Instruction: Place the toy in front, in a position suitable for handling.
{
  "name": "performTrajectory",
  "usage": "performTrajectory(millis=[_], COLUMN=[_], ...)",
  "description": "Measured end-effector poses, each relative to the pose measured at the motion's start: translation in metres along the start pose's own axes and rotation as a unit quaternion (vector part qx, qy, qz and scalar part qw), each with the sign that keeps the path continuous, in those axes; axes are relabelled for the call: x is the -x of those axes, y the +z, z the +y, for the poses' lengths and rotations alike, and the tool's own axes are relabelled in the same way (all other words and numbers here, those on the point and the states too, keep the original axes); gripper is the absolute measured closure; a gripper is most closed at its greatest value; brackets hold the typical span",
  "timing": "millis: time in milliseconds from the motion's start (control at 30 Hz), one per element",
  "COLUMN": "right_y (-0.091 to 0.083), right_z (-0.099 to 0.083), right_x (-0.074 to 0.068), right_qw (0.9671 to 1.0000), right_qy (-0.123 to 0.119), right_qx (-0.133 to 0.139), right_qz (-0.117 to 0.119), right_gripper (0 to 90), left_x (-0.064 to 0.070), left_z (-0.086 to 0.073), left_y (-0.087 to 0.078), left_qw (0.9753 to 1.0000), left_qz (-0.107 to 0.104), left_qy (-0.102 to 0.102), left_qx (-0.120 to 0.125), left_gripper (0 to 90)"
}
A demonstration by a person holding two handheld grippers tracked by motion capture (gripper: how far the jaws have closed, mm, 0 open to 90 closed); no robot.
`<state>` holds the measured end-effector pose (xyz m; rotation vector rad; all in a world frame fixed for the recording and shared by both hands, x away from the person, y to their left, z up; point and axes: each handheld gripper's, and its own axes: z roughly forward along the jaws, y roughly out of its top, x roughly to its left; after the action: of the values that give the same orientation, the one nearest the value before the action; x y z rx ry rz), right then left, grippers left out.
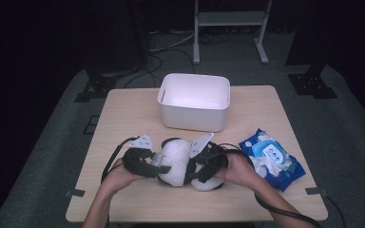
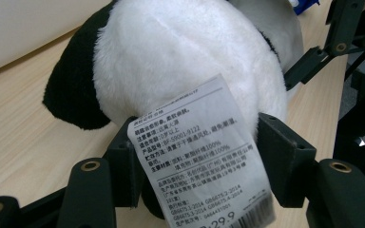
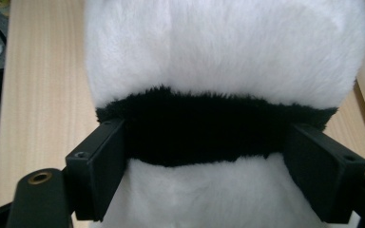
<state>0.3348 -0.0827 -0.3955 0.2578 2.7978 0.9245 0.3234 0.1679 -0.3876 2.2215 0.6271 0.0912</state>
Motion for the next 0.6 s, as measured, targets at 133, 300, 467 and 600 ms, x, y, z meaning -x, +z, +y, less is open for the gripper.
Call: performTrajectory(millis=[133, 300, 467, 600], right_y=[0.006, 0.004, -0.005, -0.012], right_z=[0.001, 0.002, 0.003, 0.002], right_x=[0.002, 0.002, 0.009, 0.019], right_qw=[1.0000, 0.9999, 0.9999, 0.9991], right_qy=[-0.008, -0.001, 0.014, 0.032], right_qx=[-0.004, -0.008, 0.005, 0.012], right_qz=[-0.002, -0.007, 0.002, 0.025], right_gripper=[27.0, 38.0, 48.6, 50.9], left_x=[-0.001, -0.004, -0.007, -0.005], left_z=[0.000, -0.001, -0.003, -0.002], left_y=[0.001, 0.000, -0.007, -0.014], left_qw=[1.0000, 1.0000, 0.9997, 0.9995], left_qz=[0.003, 0.004, 0.007, 0.013], left_qy=[0.000, -0.005, 0.000, 0.011], left_qx=[-0.002, 0.007, 0.024, 0.025], left_gripper=[39.2, 36.0, 31.1, 28.2])
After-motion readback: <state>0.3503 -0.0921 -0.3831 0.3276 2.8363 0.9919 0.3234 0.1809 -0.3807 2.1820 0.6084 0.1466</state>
